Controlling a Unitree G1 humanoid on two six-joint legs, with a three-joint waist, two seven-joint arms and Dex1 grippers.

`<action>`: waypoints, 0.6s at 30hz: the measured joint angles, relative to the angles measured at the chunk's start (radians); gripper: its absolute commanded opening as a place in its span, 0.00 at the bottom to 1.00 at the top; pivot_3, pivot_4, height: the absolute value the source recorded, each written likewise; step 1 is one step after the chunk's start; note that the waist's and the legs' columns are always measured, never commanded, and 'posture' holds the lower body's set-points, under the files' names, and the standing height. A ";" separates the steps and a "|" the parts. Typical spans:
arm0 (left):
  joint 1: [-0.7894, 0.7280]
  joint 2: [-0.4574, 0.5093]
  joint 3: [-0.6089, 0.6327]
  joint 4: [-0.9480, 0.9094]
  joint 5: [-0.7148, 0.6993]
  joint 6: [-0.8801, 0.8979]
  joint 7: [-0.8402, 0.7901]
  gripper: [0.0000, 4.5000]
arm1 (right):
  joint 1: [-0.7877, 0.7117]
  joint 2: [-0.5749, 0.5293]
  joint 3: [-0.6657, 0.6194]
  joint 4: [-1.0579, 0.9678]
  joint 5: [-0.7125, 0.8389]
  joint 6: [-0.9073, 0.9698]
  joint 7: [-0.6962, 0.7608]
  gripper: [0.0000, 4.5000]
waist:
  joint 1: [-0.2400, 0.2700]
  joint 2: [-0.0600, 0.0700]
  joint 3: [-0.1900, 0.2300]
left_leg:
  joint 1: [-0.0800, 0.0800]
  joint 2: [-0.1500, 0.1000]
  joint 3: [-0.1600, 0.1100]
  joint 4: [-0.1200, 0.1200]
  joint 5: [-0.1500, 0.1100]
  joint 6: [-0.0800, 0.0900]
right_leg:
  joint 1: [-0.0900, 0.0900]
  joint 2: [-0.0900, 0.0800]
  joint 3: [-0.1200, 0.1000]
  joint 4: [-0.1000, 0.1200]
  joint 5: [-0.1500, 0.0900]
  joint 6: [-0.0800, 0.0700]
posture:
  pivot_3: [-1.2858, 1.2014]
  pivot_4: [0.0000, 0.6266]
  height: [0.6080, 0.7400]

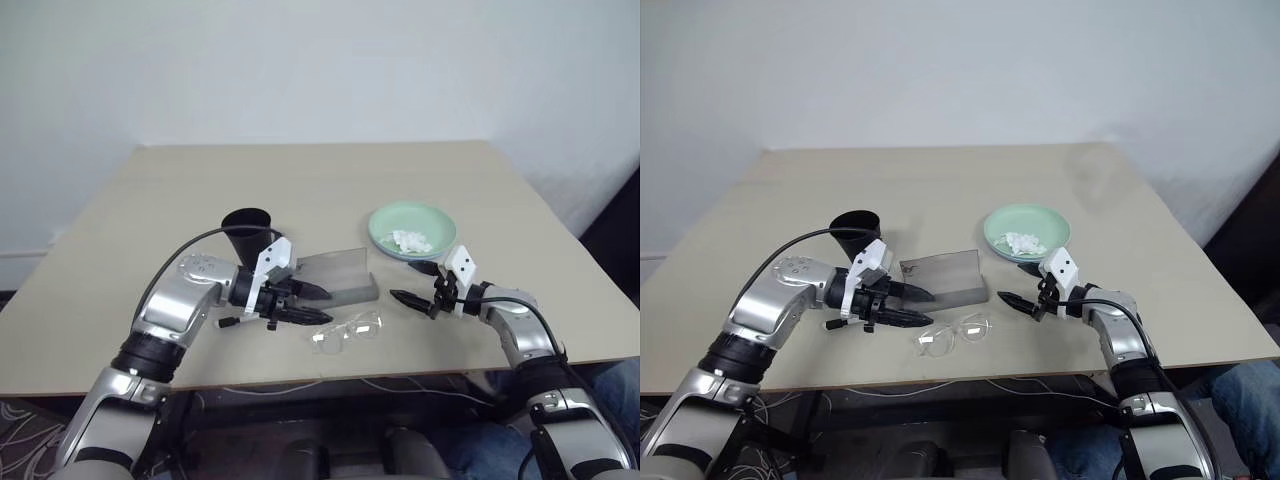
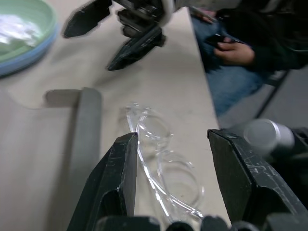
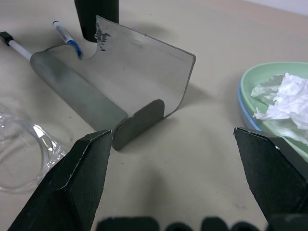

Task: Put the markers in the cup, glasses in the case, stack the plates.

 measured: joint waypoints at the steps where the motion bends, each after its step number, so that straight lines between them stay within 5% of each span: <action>1: -0.017 -0.007 -0.012 0.018 0.006 0.000 -0.015 0.53 | 0.010 0.007 0.000 -0.004 0.000 -0.001 -0.007 0.97 | 0.000 0.000 0.000 | 0.000 0.000 0.000 0.000 0.000 0.000 | 0.000 0.000 0.000 0.000 0.000 0.000 | 0.52 0.00 0.86; 18: -0.275 -0.193 -0.195 0.462 0.268 -0.149 -0.109 0.53 | 0.170 0.070 -0.016 -0.152 0.010 -0.014 -0.154 0.97 | 0.001 0.000 0.000 | -0.001 -0.001 -0.001 0.001 0.001 0.001 | 0.000 0.000 0.001 0.000 0.000 0.000 | 0.52 0.00 0.86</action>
